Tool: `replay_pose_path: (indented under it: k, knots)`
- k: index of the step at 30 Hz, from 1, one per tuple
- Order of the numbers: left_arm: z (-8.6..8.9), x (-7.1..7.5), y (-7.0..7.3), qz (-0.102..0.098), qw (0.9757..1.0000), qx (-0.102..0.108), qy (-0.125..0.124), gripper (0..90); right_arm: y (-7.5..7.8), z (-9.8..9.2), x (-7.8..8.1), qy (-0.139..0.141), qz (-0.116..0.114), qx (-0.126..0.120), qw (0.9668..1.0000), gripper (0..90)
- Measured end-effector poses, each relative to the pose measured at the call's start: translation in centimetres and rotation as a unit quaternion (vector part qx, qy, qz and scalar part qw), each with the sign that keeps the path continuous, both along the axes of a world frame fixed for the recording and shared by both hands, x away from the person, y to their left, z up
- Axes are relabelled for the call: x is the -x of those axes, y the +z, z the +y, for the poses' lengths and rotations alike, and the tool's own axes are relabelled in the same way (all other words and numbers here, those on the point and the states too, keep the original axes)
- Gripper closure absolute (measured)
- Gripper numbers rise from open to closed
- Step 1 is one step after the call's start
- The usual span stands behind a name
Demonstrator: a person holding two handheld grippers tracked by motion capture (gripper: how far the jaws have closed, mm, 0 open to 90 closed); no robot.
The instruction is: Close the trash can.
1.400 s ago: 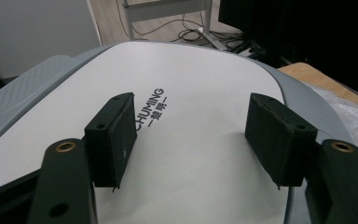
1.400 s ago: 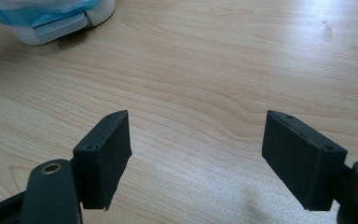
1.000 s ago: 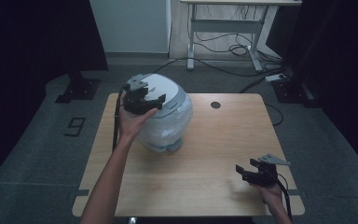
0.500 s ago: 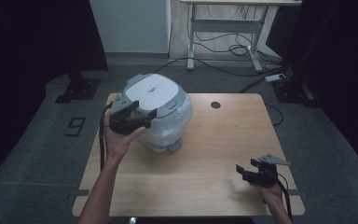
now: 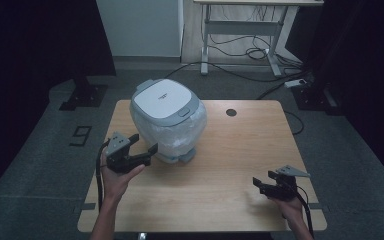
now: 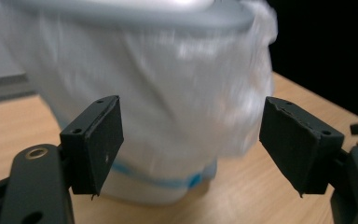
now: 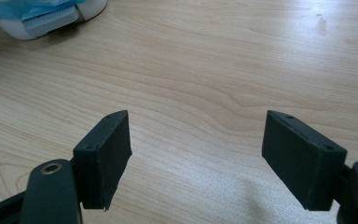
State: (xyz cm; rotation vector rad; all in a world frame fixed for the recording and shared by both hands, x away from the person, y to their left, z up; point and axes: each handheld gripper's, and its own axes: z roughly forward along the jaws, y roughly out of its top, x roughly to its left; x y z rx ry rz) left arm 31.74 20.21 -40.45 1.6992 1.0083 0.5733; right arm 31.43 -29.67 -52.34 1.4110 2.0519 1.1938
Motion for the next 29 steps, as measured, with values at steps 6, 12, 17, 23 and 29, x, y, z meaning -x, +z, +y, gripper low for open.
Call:
replay_pose_path:
  k: [6, 12, 17, 23, 29]
  knots:
    - [0.9, 0.8, -4.0, 0.035, 0.9994, -0.002, 0.001, 20.8, -0.2, 0.0, -0.1, 0.001, 0.004, 0.004, 1.0000, 23.5]
    - [1.3, 0.8, -7.8, 0.080, 0.9967, -0.018, 0.000, 19.5, -0.8, -0.1, -0.3, 0.002, 0.013, 0.010, 0.9999, 23.5]
    - [1.3, 0.4, -9.6, 0.104, 0.9943, -0.022, 0.002, 19.0, -1.5, -0.2, -0.5, 0.001, 0.025, 0.015, 0.9996, 23.5]
    - [1.1, 0.2, -10.3, 0.113, 0.9932, -0.026, 0.001, 18.4, -1.6, -0.3, -0.6, -0.001, 0.027, 0.018, 0.9995, 23.5]
    - [1.0, 0.1, -10.9, 0.112, 0.9930, -0.036, 0.008, 18.4, -1.6, -0.2, -0.6, 0.001, 0.026, 0.021, 0.9994, 23.5]
